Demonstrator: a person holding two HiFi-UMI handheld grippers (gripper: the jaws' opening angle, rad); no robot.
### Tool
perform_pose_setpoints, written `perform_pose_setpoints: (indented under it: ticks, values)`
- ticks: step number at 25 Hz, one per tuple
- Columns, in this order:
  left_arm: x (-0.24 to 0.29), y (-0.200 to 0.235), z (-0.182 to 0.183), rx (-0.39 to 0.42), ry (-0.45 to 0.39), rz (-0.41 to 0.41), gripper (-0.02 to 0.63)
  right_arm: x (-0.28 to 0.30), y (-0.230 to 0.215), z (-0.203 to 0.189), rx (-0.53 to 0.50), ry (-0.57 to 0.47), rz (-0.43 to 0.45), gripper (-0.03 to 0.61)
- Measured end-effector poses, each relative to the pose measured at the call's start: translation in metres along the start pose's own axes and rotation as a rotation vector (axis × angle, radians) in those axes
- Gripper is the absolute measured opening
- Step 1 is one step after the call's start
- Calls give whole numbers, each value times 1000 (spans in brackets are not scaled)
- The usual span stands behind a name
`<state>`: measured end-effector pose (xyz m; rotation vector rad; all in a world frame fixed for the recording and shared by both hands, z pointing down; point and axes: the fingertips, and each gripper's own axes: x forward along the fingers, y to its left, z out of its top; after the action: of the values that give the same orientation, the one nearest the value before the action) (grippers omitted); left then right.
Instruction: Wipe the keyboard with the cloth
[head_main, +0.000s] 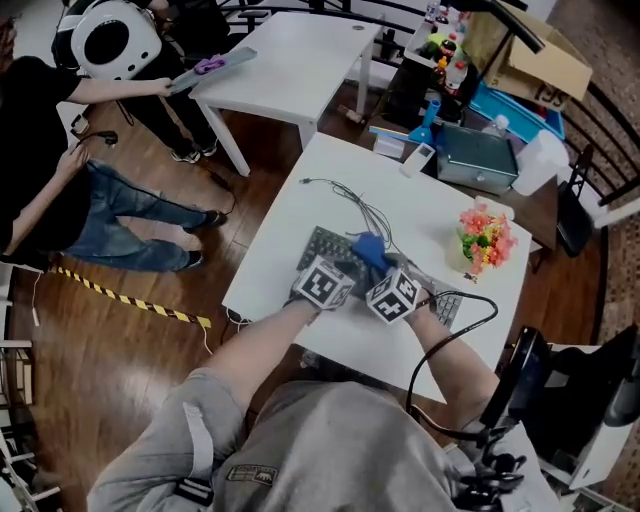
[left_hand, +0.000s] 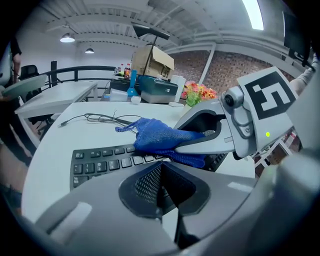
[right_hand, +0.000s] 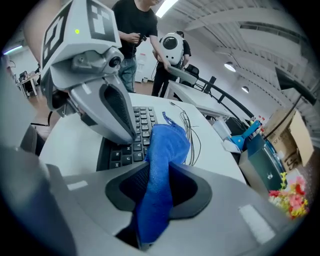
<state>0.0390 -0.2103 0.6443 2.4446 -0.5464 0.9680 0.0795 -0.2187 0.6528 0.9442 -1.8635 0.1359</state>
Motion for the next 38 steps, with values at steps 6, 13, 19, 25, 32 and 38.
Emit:
perform_pose_setpoints:
  ticks: [6, 13, 19, 25, 32, 38]
  values:
    - [-6, -24, -22, 31, 11, -32, -6, -12, 41, -3, -48, -25, 60, 115]
    - [-18, -41, -58, 35, 27, -52, -6, -23, 92, -8, -99, -37, 104, 115]
    - [-25, -41, -67, 16, 15, -53, -6, -23, 101, -6, -124, -28, 113, 115]
    - [-30, -15, -46, -18, -25, -27, -6, -11, 72, 18, -113, -39, 83, 115]
    - [-36, 29, -19, -78, -57, 14, -6, 15, 21, 47, -83, -29, 31, 115]
    - [-37, 53, -17, -128, -68, 31, -6, 29, 15, 57, -78, -7, 29, 115]
